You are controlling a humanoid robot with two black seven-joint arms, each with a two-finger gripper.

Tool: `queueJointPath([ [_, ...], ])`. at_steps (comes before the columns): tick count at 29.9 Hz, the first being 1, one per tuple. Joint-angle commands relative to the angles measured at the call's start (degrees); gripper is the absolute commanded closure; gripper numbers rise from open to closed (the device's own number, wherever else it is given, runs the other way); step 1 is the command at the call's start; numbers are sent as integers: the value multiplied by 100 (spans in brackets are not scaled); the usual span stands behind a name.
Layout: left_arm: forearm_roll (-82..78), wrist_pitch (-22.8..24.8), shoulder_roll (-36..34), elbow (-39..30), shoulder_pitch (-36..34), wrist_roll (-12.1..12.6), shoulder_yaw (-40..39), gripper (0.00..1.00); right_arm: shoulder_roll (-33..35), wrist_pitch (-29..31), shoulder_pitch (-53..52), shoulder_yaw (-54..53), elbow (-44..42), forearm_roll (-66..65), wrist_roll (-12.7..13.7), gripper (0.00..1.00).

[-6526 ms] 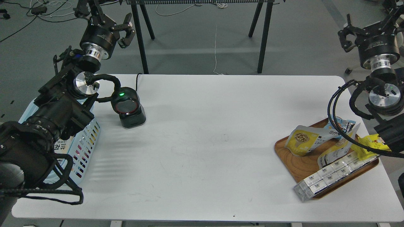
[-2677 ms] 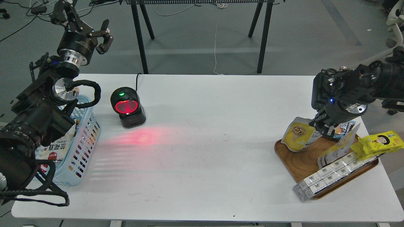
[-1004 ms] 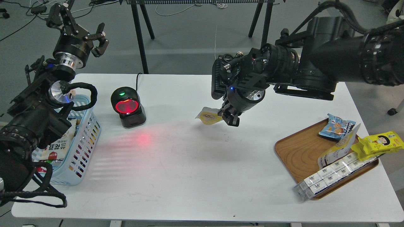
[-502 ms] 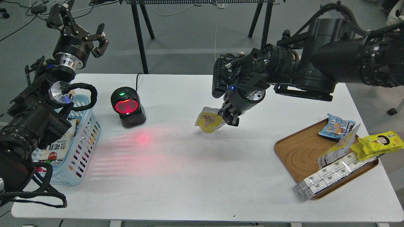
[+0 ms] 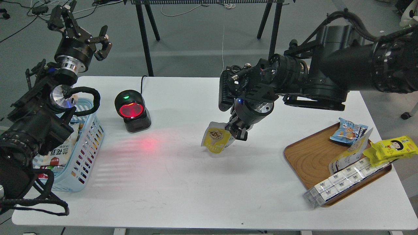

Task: Scan snack and place in basket
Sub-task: 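Lower the yellow bag onto the table center and open the right gripper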

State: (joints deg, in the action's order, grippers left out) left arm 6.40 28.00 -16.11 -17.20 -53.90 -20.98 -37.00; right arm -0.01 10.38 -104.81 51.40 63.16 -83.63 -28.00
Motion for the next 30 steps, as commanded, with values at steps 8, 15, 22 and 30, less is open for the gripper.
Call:
queueJointPath([
  [8, -7, 0, 21, 6, 11, -3, 0, 0, 1, -1, 101, -25, 47, -13, 0, 100],
  [15, 1, 0, 21, -3, 2, -2, 0, 0, 1, -1, 198, -25, 39, -13, 0, 100],
  [22, 1, 0, 21, 6, 2, -3, 0, 0, 1, -27, 189, -25, 47, -13, 0, 91],
  [30, 2, 0, 12, 6, 2, -3, 0, 0, 1, -62, 84, -95, 56, 22, 0, 74],
])
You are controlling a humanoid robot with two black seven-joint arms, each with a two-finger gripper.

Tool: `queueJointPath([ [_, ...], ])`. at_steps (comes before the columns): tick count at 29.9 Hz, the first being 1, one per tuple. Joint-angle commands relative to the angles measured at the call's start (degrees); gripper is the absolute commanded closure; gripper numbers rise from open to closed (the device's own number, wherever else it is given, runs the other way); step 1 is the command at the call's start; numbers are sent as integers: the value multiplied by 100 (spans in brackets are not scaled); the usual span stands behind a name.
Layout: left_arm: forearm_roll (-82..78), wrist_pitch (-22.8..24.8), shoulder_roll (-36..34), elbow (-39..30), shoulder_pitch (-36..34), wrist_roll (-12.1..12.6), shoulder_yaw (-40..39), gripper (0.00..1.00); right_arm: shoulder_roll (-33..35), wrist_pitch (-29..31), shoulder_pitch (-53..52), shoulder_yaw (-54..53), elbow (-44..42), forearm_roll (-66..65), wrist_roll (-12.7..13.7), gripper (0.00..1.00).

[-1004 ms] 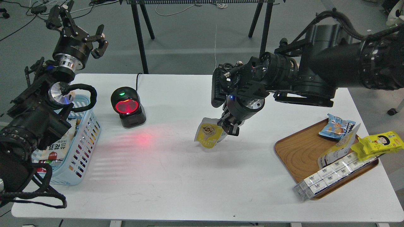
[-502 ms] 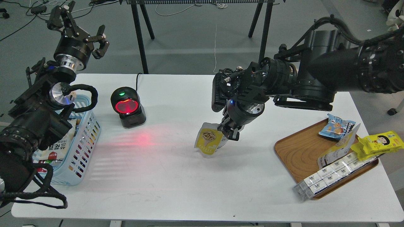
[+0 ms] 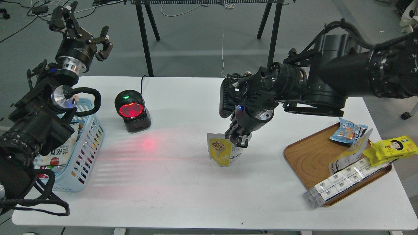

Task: Scan snack and place in basket
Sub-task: 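Lower the yellow bag onto the table center and open the right gripper, then retract the right arm and swing the left arm over the table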

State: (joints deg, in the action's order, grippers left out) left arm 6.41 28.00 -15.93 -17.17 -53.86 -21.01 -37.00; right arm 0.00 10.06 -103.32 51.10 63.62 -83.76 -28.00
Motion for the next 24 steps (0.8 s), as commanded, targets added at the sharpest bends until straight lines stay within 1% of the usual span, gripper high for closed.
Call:
queueJointPath([
  [1, 0, 0, -7, -5, -2, 9, 0, 0, 0, -48, -100, -126, 19, 87, 0, 65],
  [2, 0, 0, -7, -6, -11, 9, 0, 0, 0, -48, -196, -292, 45, 158, 0, 60],
  [3, 0, 0, -15, 3, -11, 9, 0, 0, 0, -30, -328, -476, 97, 228, 0, 57],
  [5, 0, 0, -24, 3, -20, 18, 0, 0, 0, -21, -557, -627, 247, 281, 0, 53],
  [10, 0, 0, -59, -32, -81, 79, 18, 0, 0, -13, -918, -899, 765, 308, 0, 47],
  [11, -17, 0, -77, -41, -81, 88, 18, 0, 252, -4, -936, -995, 827, 334, 0, 45],
  [13, -26, 0, -173, -67, -81, 123, 27, 0, 815, 22, -918, -1215, 898, 448, 0, 36],
  [15, -35, 0, -244, -67, -99, 324, 27, 0, 1351, 23, -892, -1347, 907, 597, 0, 31],
  [17, -44, 0, -244, -76, -169, 736, 35, 1, 1852, 23, -831, -1496, 907, 746, 0, 28],
  [18, -44, 0, -235, -76, -265, 1000, 35, 1, 2115, 23, -743, -1584, 907, 860, 0, 26],
  [20, -44, 0, -209, -76, -397, 1361, 70, 1, 2564, 40, -480, -1812, 898, 1080, 0, 21],
  [21, -44, 0, -191, -76, -450, 1476, 88, 1, 2749, 40, -322, -1962, 898, 1194, 0, 17],
  [24, -70, 0, -182, -137, -582, 1486, 359, 1, 3303, 58, -5, -2331, 907, 1371, 0, 8],
])
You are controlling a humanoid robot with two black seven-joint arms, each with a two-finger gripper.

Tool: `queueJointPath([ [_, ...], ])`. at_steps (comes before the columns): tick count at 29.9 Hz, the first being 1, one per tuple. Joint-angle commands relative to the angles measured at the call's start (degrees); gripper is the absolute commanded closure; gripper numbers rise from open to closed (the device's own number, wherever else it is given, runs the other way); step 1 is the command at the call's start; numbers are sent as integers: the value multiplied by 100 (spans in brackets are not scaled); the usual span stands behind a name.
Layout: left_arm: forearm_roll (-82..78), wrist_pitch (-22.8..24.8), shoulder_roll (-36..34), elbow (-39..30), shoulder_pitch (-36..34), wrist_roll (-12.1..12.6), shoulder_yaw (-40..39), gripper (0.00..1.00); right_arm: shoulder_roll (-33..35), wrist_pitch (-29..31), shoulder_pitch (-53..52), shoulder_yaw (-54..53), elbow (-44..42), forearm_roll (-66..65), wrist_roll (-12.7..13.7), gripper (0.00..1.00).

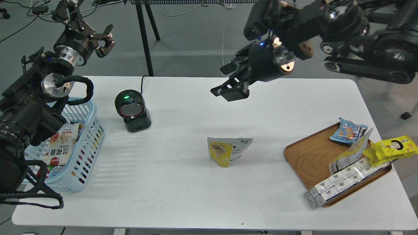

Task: Scan snack and place in basket
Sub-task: 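Retract the right arm and swing the left arm over the table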

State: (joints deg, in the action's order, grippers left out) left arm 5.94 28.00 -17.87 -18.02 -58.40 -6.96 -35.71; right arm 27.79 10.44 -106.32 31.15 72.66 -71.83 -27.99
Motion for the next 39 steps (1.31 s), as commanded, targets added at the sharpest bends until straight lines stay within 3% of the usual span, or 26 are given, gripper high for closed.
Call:
queueJointPath([
  [1, -83, 0, 11, -140, -215, 72, 414, 1, 726, 72, 392, -468, 3, 239, -1, 6],
  [7, -627, 0, -41, -877, -567, -7, 1039, 2, 1649, 617, 1086, -1172, -76, 1424, -1, 2],
  [14, -3051, 0, -305, -2248, -937, -7, 1031, 8, 2775, 635, 1868, -1708, -102, 2593, -1, 2],
  [21, -5275, 0, -910, -4005, -919, -16, 1031, 8, 3118, 617, 2536, -1849, -383, 4972, -1, 2],
  [25, -6400, 0, -1253, -5016, -901, -16, 1031, 7, 3136, 704, 2967, -1876, -699, 6590, -1, 2],
  [28, -7349, 0, -1368, -5685, -910, -7, 1031, 7, 3023, 1099, 3310, -1876, -1156, 7751, -1, 2],
  [33, -8896, 0, -1211, -6327, -893, -7, 1031, 8, 2750, 1756, 3863, -2051, -1718, 9325, -1, 2],
  [39, -10532, 0, -508, -6565, -963, -42, 1556, 8, 2171, 1756, 4978, -2779, -2457, 10662, -1, 2],
])
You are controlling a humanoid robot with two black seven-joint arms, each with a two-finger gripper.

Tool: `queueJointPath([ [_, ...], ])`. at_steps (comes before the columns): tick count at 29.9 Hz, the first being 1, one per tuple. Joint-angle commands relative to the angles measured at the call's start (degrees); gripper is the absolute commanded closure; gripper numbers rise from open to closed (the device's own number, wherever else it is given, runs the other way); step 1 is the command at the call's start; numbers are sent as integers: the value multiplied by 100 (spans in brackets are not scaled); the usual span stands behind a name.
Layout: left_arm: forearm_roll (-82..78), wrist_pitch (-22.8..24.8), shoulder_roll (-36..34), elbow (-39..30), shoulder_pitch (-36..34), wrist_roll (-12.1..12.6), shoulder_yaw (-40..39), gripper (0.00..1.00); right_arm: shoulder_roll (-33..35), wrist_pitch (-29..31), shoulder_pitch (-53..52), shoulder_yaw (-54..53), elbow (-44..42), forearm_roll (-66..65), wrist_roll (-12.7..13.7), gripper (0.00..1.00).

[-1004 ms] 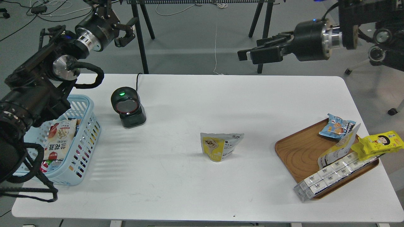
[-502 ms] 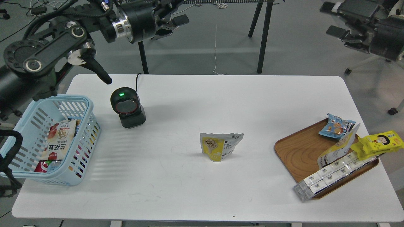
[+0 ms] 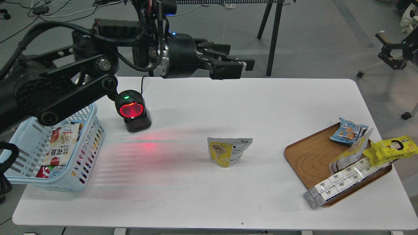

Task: Scan snack and place in basket
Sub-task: 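Lower the left gripper onto the yellow bag and grasp it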

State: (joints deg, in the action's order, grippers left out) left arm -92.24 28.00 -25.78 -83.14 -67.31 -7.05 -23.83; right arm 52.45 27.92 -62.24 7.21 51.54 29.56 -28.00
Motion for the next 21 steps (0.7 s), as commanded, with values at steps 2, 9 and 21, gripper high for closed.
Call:
queueJointPath([
  [2, -1171, 0, 380, -70, -124, -85, 607, 8, -603, 8, 1036, -781, -565, 612, 0, 2],
  [9, -2903, 0, 803, 0, -669, -515, 1994, 13, -1175, 8, 2417, -2416, -444, 586, 0, 1],
  [21, -3276, 0, 1155, 782, -573, -824, 2867, 39, -1229, 8, 2594, -2804, -153, 542, 0, 1],
])
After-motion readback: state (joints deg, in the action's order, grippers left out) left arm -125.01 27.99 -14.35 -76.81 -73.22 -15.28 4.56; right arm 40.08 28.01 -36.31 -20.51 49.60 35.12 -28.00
